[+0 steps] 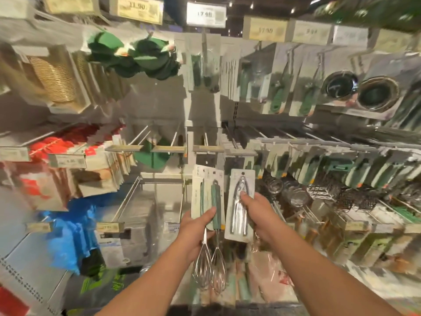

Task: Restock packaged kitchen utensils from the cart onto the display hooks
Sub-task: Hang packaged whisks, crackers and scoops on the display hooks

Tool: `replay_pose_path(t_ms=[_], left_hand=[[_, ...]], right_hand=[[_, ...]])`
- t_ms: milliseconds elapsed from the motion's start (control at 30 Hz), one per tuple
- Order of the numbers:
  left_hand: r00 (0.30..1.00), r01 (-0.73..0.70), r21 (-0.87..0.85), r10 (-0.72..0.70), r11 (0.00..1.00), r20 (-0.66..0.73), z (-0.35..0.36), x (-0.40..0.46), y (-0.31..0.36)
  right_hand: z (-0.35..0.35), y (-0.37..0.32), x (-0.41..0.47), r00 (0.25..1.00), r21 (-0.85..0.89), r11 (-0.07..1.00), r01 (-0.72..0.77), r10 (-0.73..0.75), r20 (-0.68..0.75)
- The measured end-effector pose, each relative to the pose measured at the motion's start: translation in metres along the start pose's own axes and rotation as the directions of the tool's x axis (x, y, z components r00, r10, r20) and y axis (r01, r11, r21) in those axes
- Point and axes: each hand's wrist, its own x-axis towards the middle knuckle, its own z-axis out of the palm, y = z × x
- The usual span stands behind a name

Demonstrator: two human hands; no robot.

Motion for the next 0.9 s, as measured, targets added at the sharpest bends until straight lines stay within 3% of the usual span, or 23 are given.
replay_pose_path(t_ms=[233,700,900], left_hand=[[1.000,0.000,0.057,0.000,0.998,0.002,-0.007,0.018,0.016],[0.998,-0.051,-0.022,0.052,0.998,0.032,0.001,0.036,0.012],[0.995,-0.078,-0.032,0.076,0.996,-0.072,0.001,0.050,0.006]], right_hand=[[-0.017,0.029,0.072,1.000,-0.011,1.000,-0.025,0.025,-0.018],[0.000,-0.031,0.085,1.000,-0.119,0.993,-0.020,0.018,-0.019],[0.006,-0.010,0.102,0.992,-0.102,0.991,0.087,-0.096,-0.085]])
